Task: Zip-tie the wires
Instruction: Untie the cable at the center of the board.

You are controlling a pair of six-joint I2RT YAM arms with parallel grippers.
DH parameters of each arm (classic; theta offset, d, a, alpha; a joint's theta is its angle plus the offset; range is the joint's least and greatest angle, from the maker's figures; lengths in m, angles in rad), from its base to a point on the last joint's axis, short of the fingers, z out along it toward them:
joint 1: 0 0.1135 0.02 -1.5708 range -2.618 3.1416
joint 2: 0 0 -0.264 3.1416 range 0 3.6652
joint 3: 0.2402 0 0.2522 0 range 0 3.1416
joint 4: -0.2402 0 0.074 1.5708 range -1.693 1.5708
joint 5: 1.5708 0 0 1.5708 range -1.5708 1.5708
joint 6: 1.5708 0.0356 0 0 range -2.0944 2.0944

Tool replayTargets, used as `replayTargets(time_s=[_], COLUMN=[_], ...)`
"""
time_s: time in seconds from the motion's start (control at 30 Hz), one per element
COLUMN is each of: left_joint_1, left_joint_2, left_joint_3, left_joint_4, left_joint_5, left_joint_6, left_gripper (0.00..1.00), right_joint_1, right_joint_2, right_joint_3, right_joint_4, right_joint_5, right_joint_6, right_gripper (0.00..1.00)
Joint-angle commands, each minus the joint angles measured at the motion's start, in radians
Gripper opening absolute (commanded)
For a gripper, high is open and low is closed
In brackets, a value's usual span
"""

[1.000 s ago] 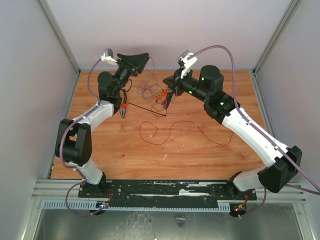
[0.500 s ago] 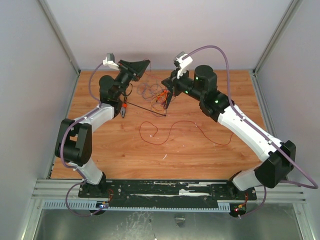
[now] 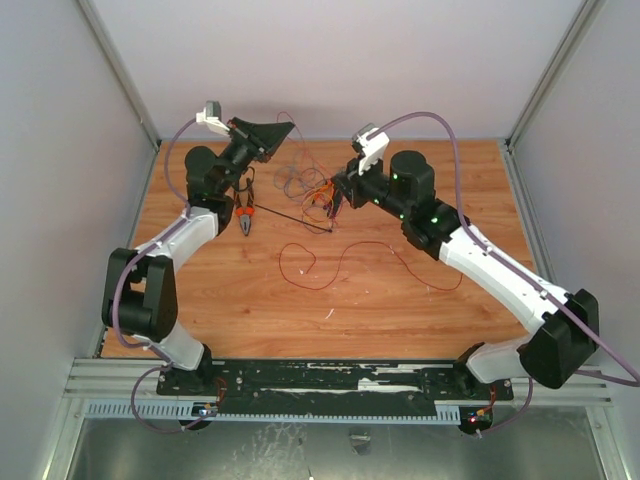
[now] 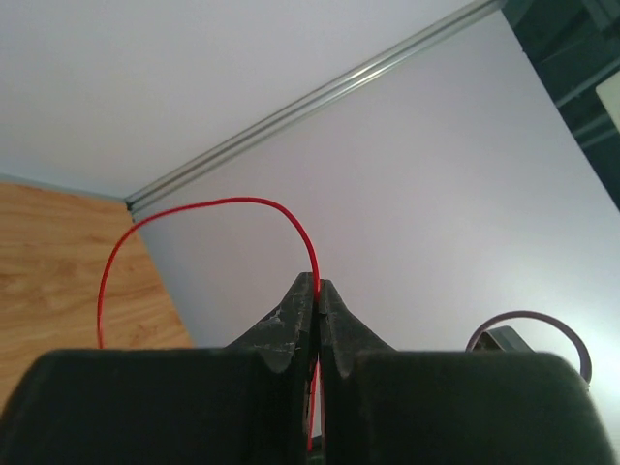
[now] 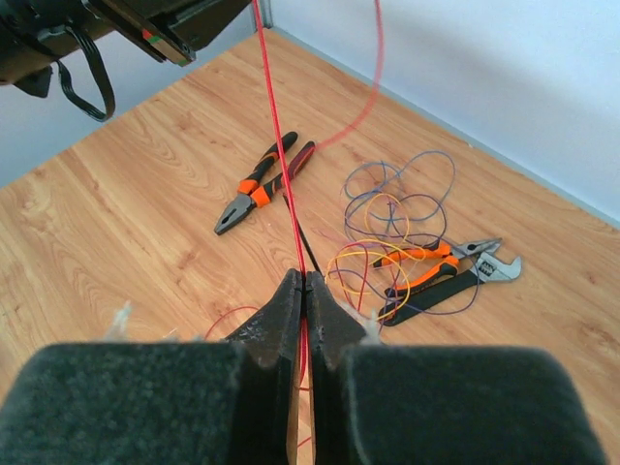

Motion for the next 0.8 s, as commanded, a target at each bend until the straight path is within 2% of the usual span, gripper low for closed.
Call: replayTargets(time_s=[0.0,0.17,0.3,0.33,0.4,0.47,0.57,0.77], left_joint_1=[0.076,0.088,0.088,0.088,0.089,0.09,0.101,0.134], left_joint_2=[-0.051,-0.083,-0.113,-0.125,-0.158,-0.187,-0.209,-0.198], left_joint_3=[0.053,0.056,0.057,0.061,0.083,0.134,0.239,0.483], left_joint_4=[-0.007,-0.061,-0.082,-0.09,-0.144,-0.222,-0.349,-0.539], left_joint_5=[-0.092,-0.098,-0.094,-0.094,-0.095,-0.1,-0.122,-0.119], left_joint_6=[0.054,0.108,0.149,0.163,0.208,0.271,0.352,0.443], left_gripper=[0.06,0.09,0.0,0.0,0.0,0.0,0.0,0.0], right_joint_1=[-0.001,-0.003,-0.003,-0.002,-0.003,-0.005,-0.022,-0.041], right_joint_2=[-0.049,-0.059,-0.056,-0.056,-0.055,-0.058,-0.063,-0.016], right_joint_3=[-0.069,-0.113,-0.116,-0.116,-0.112,-0.105,-0.099,-0.11], right_joint_4=[-0.089,-0.083,-0.069,-0.069,-0.074,-0.085,-0.086,-0.034], right_joint_5=[0.061,0.049,-0.064,-0.092,-0.11,-0.1,-0.103,-0.099], right_joint_6=[-0.007,0.012,0.023,0.021,0.017,0.009,0.0,-0.01], right_gripper=[0.0,0.0,0.0,0.05,0.25,0.38,0.63,0.88])
